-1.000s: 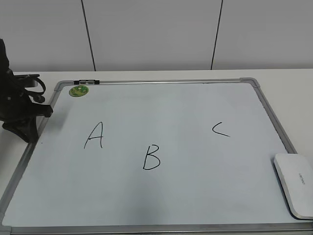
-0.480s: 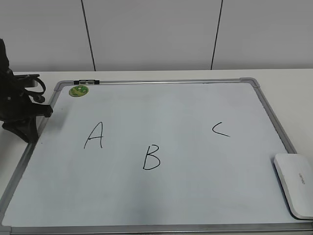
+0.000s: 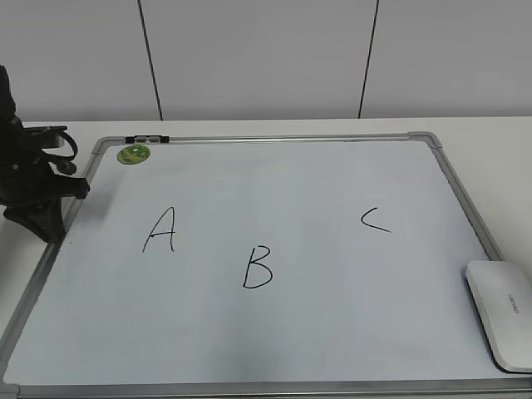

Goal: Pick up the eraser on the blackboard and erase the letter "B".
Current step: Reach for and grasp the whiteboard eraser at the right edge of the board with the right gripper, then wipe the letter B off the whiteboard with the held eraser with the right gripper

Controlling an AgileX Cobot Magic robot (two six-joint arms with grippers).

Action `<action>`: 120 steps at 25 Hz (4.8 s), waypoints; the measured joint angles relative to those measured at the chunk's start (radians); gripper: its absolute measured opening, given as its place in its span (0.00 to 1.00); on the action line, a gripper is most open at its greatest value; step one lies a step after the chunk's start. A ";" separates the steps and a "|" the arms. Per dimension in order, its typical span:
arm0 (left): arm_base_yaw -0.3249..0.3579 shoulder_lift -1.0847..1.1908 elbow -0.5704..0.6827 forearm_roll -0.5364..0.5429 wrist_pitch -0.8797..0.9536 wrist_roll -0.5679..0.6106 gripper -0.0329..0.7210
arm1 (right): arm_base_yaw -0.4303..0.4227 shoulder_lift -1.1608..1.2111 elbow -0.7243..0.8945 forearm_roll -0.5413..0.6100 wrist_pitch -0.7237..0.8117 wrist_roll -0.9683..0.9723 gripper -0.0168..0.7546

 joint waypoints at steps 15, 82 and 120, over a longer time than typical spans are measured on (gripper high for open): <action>0.000 0.000 0.000 -0.002 0.000 0.000 0.09 | 0.000 0.356 -0.091 0.002 -0.090 0.010 0.89; 0.002 0.000 0.000 -0.023 0.000 0.000 0.10 | 0.367 0.854 -0.773 0.032 0.187 -0.016 0.69; 0.005 0.000 0.000 -0.035 0.000 0.000 0.10 | 0.593 1.181 -1.059 -0.078 0.210 0.078 0.69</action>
